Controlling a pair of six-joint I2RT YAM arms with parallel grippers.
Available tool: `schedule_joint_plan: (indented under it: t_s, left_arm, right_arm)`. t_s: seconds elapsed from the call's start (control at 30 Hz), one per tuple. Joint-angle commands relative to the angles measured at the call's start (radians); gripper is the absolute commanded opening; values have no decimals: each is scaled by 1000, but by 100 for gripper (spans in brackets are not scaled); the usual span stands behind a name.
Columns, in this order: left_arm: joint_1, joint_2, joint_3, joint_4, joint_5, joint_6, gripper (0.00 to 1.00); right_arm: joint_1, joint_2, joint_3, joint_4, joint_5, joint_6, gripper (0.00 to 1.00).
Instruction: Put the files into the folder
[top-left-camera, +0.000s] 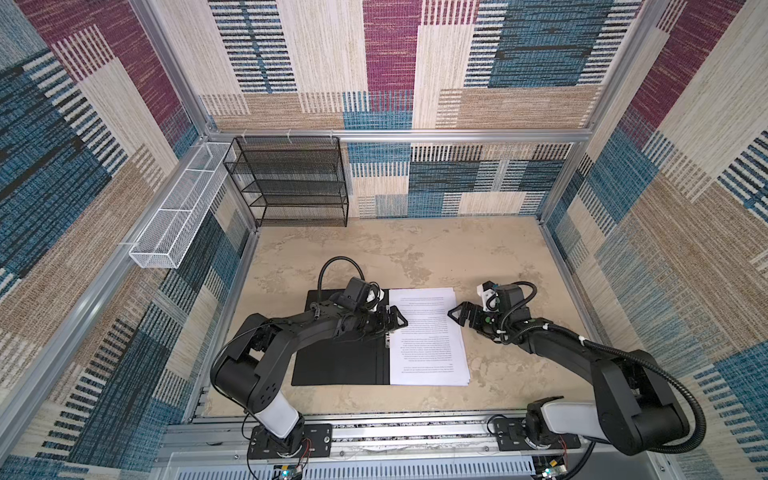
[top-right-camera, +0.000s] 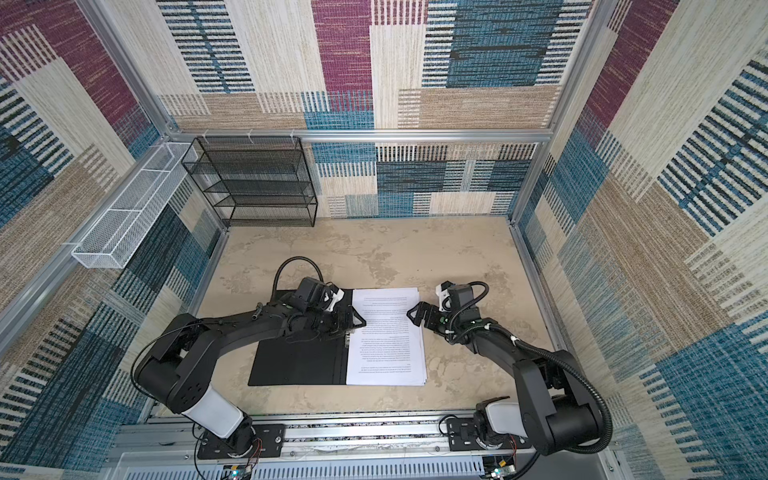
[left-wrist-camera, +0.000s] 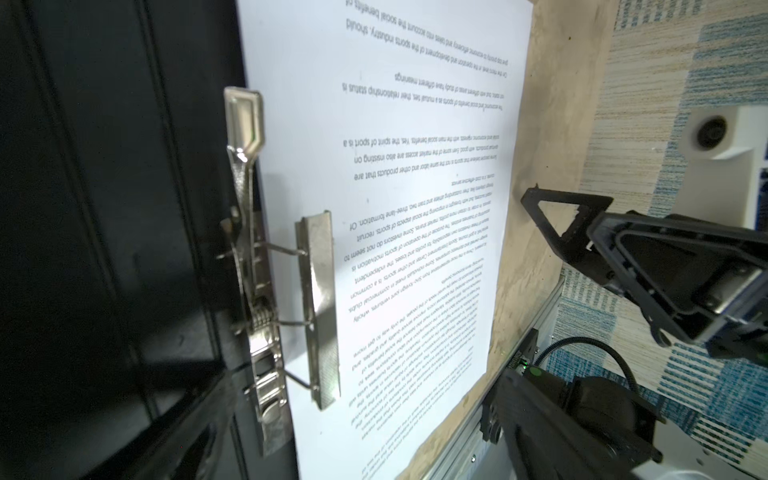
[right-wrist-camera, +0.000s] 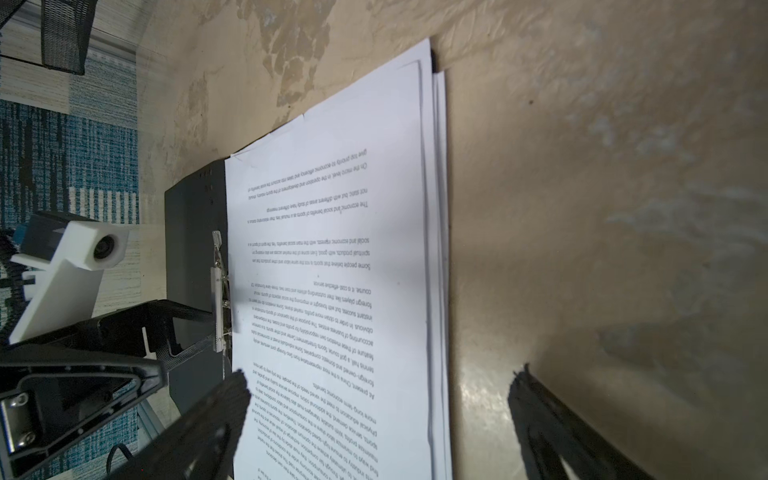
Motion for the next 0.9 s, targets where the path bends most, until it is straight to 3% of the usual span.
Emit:
schedule_joint_plan:
  t_s: [0.0,0.87]
  left_arm:
    - [-15,15,4,17,5,-33,99]
    - [-26,209,110,143,9,-123,99]
  right_arm:
    - [-8,41,19,56,-21,-9,100]
    - [-84,334,229,114,-72,-62,100]
